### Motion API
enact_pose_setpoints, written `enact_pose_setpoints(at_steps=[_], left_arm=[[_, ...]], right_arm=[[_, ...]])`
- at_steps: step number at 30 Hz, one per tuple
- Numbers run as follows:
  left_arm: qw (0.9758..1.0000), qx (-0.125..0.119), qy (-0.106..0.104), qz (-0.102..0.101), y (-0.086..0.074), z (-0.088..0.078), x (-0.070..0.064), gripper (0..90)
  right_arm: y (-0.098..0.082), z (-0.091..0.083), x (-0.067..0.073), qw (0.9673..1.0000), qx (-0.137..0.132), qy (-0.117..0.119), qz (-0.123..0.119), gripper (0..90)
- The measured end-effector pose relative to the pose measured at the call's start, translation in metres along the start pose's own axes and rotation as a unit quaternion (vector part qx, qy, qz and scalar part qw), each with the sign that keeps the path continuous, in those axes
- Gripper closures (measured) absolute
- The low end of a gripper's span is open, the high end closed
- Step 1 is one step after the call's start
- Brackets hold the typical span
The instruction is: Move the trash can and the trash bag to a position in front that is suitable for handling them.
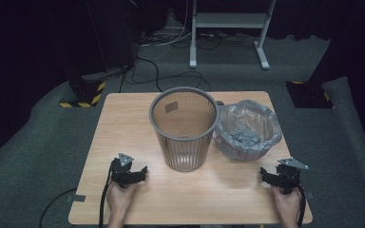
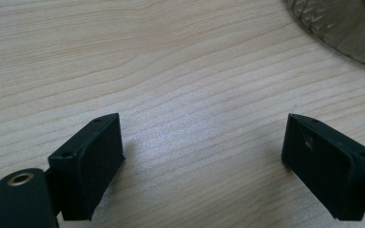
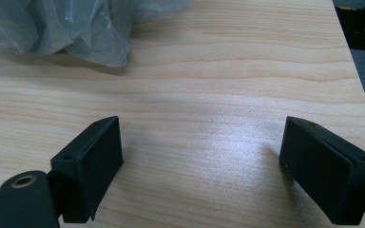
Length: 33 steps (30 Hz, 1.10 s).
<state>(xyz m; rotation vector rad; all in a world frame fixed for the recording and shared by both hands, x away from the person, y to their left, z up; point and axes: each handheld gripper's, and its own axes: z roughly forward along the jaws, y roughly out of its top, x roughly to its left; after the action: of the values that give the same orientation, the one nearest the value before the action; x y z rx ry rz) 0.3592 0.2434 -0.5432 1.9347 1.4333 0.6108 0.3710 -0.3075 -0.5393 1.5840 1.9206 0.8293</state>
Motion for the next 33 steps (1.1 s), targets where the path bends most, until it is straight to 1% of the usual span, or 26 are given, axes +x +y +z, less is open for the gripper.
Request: enact_pose_setpoints(at_steps=[12,16,19,21,26,29,31,33], left_arm=[[1.0000,0.000,-0.001,0.001,0.000,0.000,0.000,14.3],[1.0000,-0.001,-0.001,0.001,0.000,0.000,0.000,14.5],[1.0000,-0.001,-0.001,0.001,0.000,0.000,0.000,14.5],[1.0000,-0.001,-0.001,0.001,0.000,0.000,0.000,14.5],[1.0000,-0.001,-0.001,0.001,0.000,0.000,0.000,14.6],[1.0000,-0.001,-0.001,0.001,0.000,0.000,0.000,14.8],[1.0000,-0.001,-0.001,0.001,0.000,0.000,0.000,14.8],[1.0000,-0.001,-0.001,0.001,0.000,0.000,0.000,14.8]], right_arm=[[0.000,0.000,0.000,1.0000,0.001,-0.004,0.004,13.2],[-0.001,-0.001,-0.002,1.0000,0.000,0.001,-0.001,13.8],[-0.001,-0.002,-0.004,1.0000,-0.001,0.001,0.002,14.2],[-0.002,-0.004,-0.006,0.9999,-0.003,0.008,0.013,14.4],[-0.003,-0.011,-0.010,0.9998,-0.011,0.010,0.012,14.1],[-0.002,-0.017,-0.011,0.9997,-0.020,0.009,0.013,13.6],[-0.002,-0.020,-0.012,0.9995,-0.022,0.012,0.021,13.4],[-0.002,-0.021,-0.013,0.9993,-0.025,0.018,0.024,13.2]])
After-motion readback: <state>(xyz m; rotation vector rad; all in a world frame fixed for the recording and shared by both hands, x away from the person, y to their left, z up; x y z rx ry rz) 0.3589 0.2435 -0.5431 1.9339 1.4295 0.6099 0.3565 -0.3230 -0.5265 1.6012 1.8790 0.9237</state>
